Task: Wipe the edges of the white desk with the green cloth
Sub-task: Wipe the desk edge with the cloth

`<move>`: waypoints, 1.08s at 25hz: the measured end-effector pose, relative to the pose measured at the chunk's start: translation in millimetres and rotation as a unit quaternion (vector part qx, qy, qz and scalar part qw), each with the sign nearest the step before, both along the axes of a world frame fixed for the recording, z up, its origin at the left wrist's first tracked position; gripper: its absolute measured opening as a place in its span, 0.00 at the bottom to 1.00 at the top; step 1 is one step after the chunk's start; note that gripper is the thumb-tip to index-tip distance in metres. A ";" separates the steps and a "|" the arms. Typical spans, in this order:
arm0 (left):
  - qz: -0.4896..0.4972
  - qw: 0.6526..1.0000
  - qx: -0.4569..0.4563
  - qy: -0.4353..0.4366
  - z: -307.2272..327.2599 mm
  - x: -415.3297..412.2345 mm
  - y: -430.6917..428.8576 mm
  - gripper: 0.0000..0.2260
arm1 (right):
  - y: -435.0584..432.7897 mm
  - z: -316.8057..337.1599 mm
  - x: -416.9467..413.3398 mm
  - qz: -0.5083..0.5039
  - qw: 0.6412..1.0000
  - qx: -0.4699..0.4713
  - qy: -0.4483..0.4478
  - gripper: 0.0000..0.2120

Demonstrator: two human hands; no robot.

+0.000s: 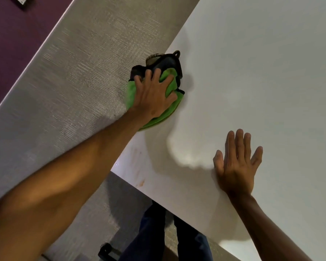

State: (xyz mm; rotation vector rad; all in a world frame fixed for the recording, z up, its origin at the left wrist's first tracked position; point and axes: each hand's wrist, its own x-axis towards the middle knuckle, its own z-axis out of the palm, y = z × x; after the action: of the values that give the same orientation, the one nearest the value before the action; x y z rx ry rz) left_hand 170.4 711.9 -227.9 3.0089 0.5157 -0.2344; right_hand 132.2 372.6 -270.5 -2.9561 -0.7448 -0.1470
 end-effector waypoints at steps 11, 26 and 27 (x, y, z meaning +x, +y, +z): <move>-0.031 0.999 0.018 -0.010 -3.5 -157.3 -95.2 0.24 | 0.1 6.8 -4.0 -0.010 0.999 0.003 0.049 0.30; 0.008 0.994 0.051 -0.101 -14.5 -44.5 -99.9 0.18 | 1.4 5.4 -0.7 -0.012 1.000 -0.012 0.017 0.28; -0.012 0.994 0.031 -0.105 -13.2 -74.0 -118.5 0.17 | 1.4 5.9 -1.5 -0.011 1.000 -0.015 0.020 0.27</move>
State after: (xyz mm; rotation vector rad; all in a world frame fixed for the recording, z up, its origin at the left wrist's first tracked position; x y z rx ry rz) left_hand 96.3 593.4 -241.2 3.0512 0.4736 0.0994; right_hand 130.7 374.0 -264.6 -2.9862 -0.7162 -0.0793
